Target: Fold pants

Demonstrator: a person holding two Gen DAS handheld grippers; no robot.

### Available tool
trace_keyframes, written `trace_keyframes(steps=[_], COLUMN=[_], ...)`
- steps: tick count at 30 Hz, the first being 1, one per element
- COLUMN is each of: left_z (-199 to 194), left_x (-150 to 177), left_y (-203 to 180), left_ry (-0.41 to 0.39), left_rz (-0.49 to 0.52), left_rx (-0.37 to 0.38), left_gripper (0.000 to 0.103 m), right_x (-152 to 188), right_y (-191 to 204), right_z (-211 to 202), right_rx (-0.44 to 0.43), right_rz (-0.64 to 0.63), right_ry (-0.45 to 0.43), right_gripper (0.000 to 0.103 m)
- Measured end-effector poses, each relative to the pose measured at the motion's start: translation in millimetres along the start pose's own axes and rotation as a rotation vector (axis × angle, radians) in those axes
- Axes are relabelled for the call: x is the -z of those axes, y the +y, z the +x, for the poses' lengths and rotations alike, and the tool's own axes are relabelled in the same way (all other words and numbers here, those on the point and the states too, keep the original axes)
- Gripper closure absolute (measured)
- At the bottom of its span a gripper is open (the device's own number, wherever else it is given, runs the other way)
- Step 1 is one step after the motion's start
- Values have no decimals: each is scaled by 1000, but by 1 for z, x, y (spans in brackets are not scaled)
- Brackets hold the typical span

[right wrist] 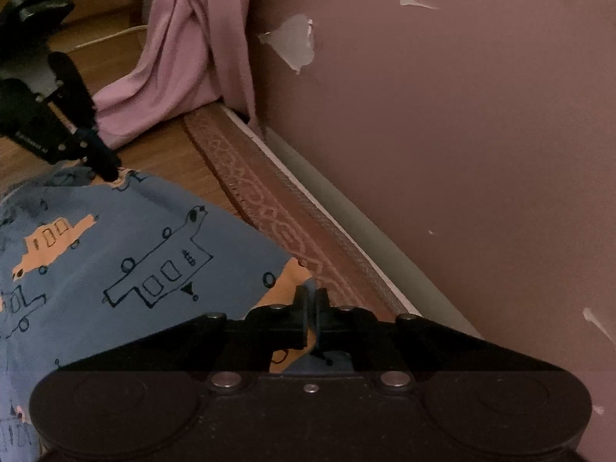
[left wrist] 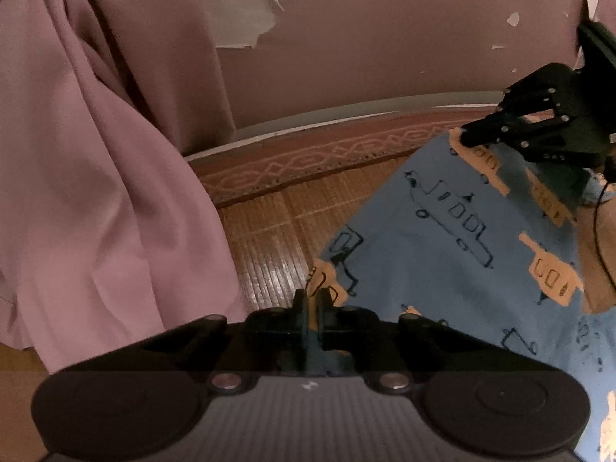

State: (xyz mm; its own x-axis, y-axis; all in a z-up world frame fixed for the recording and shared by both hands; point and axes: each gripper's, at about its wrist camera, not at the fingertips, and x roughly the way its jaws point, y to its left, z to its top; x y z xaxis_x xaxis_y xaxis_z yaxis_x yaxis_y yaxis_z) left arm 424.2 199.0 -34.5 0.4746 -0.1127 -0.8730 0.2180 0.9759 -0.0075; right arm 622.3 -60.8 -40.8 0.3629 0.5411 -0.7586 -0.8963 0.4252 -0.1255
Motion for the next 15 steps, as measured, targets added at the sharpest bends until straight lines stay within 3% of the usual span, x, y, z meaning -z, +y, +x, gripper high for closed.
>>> trace_keyframes(steps=[8,15], left_z=[-16,-61], left_x=[11,31], left_y=[-34,-70], left_ry=[-97,-285], left_rz=[34,95], left_rx=[-199,-337], left_gripper=[101,101], right_x=[3,19], right_y=[31,70], right_z=[-31,-95], right_rx=[159,284], right_rz=[-34,-105], right_ry=[-110,-235], right_gripper=[102,102])
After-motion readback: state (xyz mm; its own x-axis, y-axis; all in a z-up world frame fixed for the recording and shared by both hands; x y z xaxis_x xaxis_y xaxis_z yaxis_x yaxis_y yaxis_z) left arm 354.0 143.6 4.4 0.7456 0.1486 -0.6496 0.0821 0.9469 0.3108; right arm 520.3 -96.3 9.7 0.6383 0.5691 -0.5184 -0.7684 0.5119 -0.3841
